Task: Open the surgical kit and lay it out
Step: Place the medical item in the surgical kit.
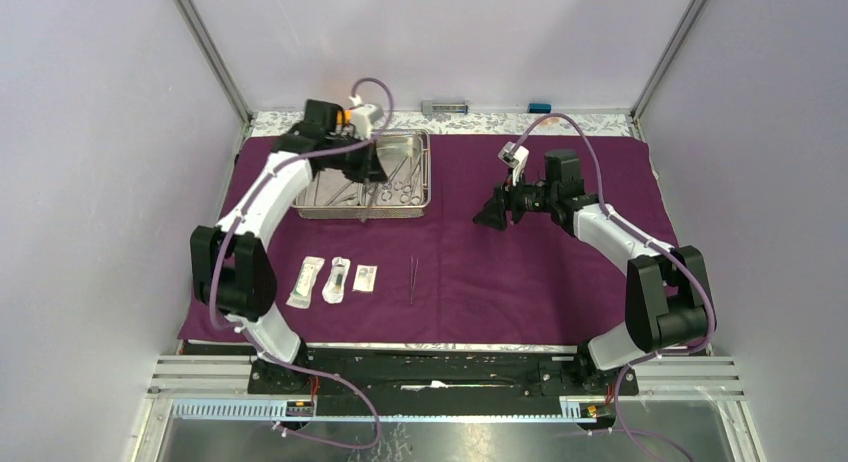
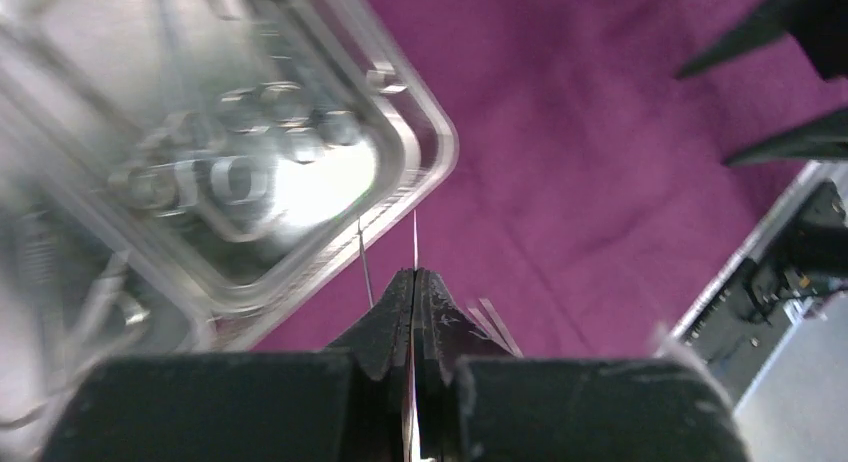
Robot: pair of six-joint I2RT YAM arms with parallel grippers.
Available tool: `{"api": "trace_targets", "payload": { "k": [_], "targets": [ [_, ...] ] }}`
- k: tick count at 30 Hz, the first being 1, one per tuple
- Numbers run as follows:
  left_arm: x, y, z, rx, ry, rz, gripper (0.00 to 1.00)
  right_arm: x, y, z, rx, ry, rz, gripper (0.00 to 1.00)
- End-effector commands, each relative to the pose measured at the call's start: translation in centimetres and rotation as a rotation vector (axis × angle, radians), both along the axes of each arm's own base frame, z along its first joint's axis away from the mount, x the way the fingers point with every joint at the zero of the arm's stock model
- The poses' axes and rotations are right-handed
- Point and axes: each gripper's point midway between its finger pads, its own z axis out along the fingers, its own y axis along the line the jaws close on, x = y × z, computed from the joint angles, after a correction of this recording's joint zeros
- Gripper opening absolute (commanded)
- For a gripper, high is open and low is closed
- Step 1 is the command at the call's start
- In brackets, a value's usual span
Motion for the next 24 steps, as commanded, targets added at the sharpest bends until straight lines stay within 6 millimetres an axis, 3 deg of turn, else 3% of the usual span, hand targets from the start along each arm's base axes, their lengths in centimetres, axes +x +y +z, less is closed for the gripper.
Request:
{"api": "trace_targets", "payload": {
  "k": [1, 8, 17, 24],
  "targets": [
    [-2.5, -4.6, 2.1, -0.026, -0.075, 0.011, 0.0, 0.7, -0.6, 2.8, 0.011, -0.099, -0.066, 0.69],
    [-7.8, -9.7, 0.6, -0.063, 0.06, 0.041, 0.0, 1.6, -4.1, 3.4, -0.128, -0.205, -0.261, 0.71],
    [-13.0, -15.5, -2.0, -0.119, 0.247, 0.083, 0.0, -0.2, -8.2, 5.0, -0.162, -0.322, -0.417, 0.76],
    [-14.1, -15.8, -6.4, -0.125, 0.393, 0.171, 0.0, -0.2, -10.2, 4.7, -0.131, -0.332, -0.482, 0.77]
  ]
}}
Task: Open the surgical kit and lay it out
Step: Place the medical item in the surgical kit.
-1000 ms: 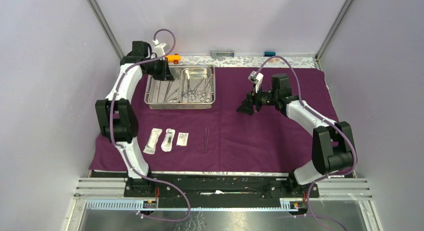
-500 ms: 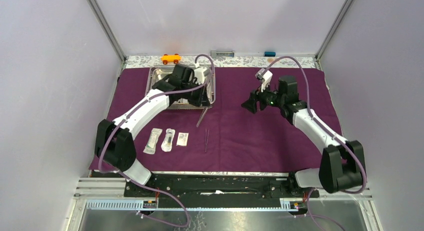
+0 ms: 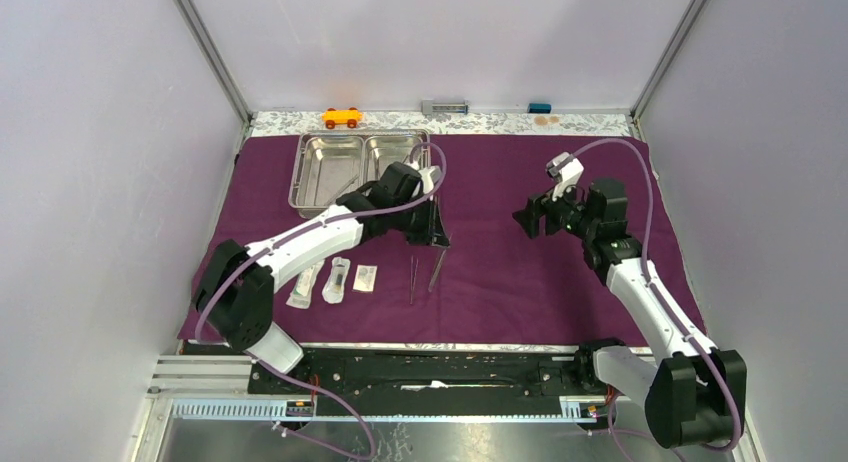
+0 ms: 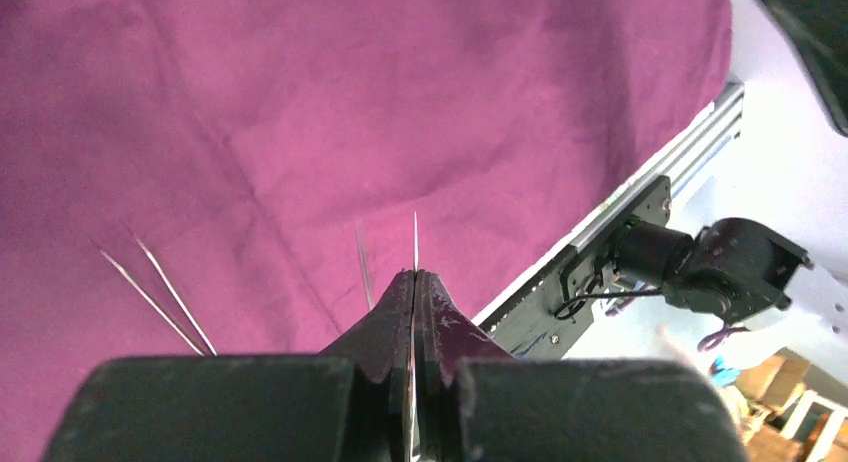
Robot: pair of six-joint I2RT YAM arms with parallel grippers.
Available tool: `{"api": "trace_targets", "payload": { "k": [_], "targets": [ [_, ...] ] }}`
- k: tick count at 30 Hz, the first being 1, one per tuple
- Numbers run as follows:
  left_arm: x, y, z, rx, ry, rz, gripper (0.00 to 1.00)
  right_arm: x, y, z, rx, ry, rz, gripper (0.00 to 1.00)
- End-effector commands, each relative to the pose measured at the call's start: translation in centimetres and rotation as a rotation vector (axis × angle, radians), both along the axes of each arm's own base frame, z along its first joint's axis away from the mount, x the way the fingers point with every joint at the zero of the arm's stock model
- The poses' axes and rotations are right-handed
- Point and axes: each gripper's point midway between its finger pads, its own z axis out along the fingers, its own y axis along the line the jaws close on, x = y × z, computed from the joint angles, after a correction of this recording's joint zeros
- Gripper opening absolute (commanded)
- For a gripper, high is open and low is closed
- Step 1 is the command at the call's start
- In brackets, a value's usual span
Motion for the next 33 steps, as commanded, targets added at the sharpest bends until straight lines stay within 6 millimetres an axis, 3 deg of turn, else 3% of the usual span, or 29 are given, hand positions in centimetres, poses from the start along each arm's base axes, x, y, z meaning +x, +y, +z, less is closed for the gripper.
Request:
{"api": "trace_targets", "payload": {
  "k": [1, 10, 18, 33],
  "targets": [
    [1.0, 0.1, -2.6, -0.01, 0.071, 0.131, 0.0, 0.5, -1.1, 1.2, 0.021, -0.07, -0.039, 0.77],
    [2.0, 0.8, -4.6, 0.041, 0.09, 0.221, 0.0, 0.1, -1.2, 0.8, 0.044, -0.064, -0.033, 0.77],
    [2.2, 2.5, -7.2, 0.118, 0.088, 0.302, 0.0, -0.2, -0.9, 0.6, 0.056, -0.053, -0.014, 0.77],
    [3.8, 3.4, -9.4, 0.227, 0.071, 0.341, 0.0, -0.4, -0.6, 0.1, 0.06, -0.035, 0.004, 0.78]
  ]
}}
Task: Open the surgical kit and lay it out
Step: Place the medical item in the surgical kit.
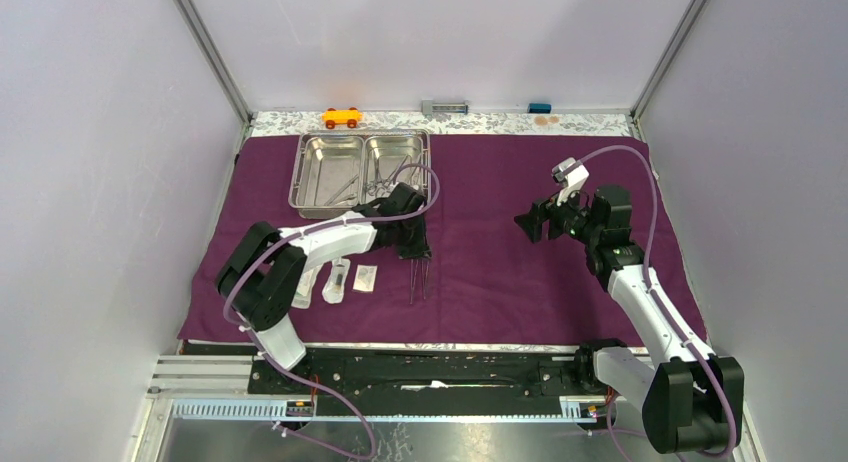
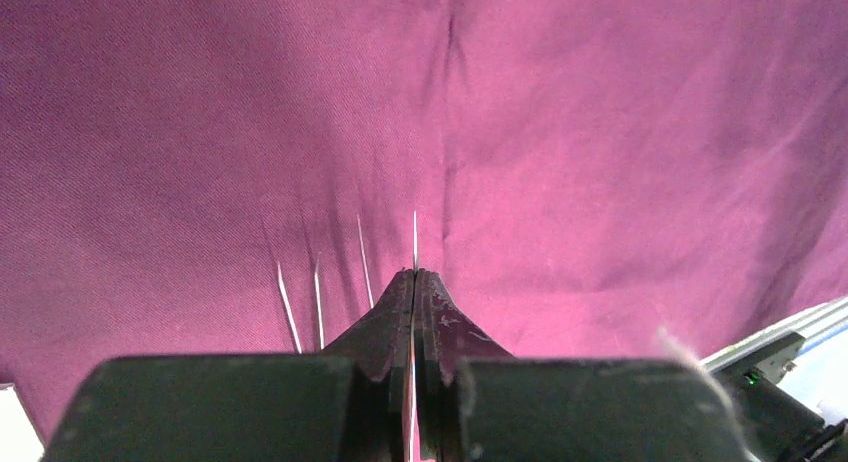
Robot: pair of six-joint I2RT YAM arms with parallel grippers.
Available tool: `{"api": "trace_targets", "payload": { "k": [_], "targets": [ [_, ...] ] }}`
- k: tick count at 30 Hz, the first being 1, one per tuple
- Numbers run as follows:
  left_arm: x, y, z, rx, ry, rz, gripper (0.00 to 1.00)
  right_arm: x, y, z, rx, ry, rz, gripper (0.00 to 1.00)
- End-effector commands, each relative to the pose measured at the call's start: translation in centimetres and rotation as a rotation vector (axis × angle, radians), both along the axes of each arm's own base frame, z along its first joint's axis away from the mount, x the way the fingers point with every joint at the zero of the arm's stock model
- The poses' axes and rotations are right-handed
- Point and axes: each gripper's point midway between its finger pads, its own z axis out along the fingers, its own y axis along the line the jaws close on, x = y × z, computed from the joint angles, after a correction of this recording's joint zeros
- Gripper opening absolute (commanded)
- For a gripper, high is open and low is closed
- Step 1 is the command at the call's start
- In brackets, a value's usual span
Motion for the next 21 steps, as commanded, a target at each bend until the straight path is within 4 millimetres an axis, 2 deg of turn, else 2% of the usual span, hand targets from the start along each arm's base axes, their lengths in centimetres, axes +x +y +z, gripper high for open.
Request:
{"api": "trace_targets", "payload": {
  "k": [1, 6, 21],
  "targets": [
    [1.9, -0.4, 0.4, 0.014, -0.044, 0.019, 0.0, 0.3, 0.2, 1.0, 0.015, -0.044, 0.013, 0.78],
    [2.1, -0.7, 0.0, 0.02, -0.037, 0.008, 0.0, 0.3, 0.2, 0.9, 0.015, -0.042, 0.016, 0.78],
    [0.7, -0.5, -0.5, -0.018, -0.033, -0.008, 0.02, 0.2, 0.3, 0.5, 0.016, -0.028, 0.021, 0.79]
  ]
}}
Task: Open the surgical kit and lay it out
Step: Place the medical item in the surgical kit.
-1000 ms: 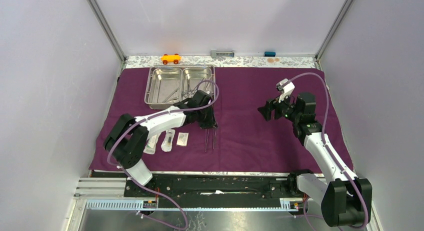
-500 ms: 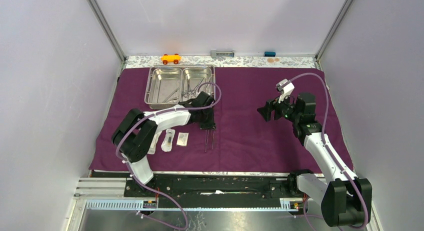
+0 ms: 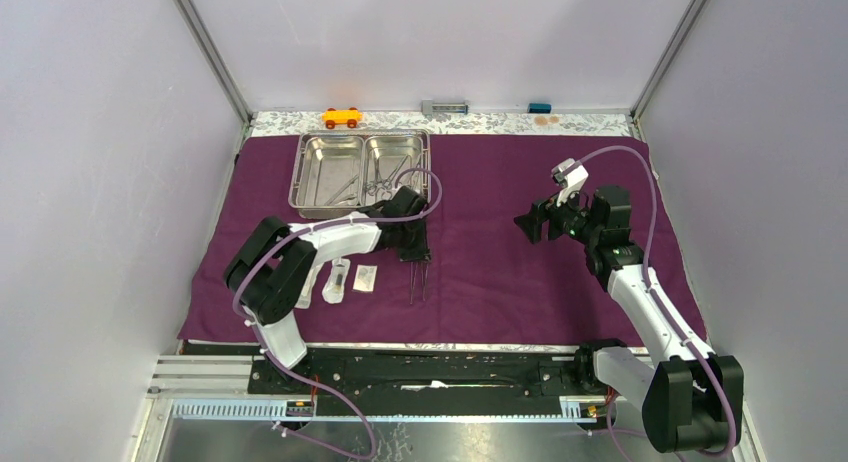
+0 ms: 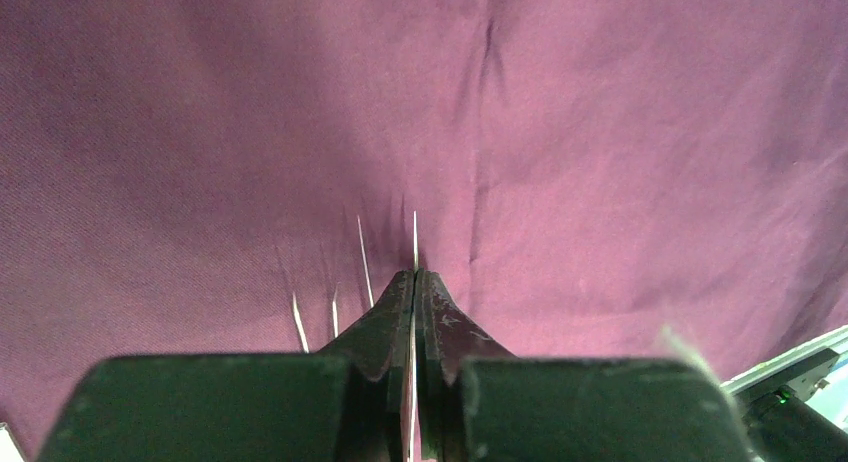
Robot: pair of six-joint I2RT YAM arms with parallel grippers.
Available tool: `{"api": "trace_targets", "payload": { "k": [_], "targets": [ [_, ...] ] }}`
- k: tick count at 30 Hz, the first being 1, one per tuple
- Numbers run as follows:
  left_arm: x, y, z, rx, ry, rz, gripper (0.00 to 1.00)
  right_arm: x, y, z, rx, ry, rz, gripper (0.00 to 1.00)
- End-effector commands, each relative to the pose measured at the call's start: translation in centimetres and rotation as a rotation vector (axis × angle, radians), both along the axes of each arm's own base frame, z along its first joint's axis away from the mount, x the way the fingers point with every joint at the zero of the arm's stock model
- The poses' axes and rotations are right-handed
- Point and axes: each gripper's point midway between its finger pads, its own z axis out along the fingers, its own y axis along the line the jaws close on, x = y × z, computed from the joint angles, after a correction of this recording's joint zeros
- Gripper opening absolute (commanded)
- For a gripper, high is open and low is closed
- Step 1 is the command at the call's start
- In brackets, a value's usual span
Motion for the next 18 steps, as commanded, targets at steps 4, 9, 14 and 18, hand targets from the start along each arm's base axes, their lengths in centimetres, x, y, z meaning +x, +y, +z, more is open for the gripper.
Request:
{"api": "trace_targets", "payload": {
  "k": [4, 9, 14, 18],
  "targets": [
    [0.31, -0.43, 1.42, -0.059, -0.061, -0.009, 0.07, 0.25, 0.34, 0.88, 0.019, -0.036, 0.021, 0.79],
    [0.55, -0.94, 1.44, -0.067, -0.059, -0.028, 0.08, 0.2, 0.38, 0.9, 0.022, -0.036, 0.022, 0.79],
    [0.56, -0.96, 1.49, -0.067, -0.06, -0.03, 0.1, 0.13, 0.39, 0.85, 0.022, -0.035, 0.023, 0.79],
    [0.64, -0.99, 1.63, -0.069, -0.063, -0.03, 0.12, 0.14, 0.46, 0.71, 0.024, -0.029, 0.027, 0.79]
  ]
}}
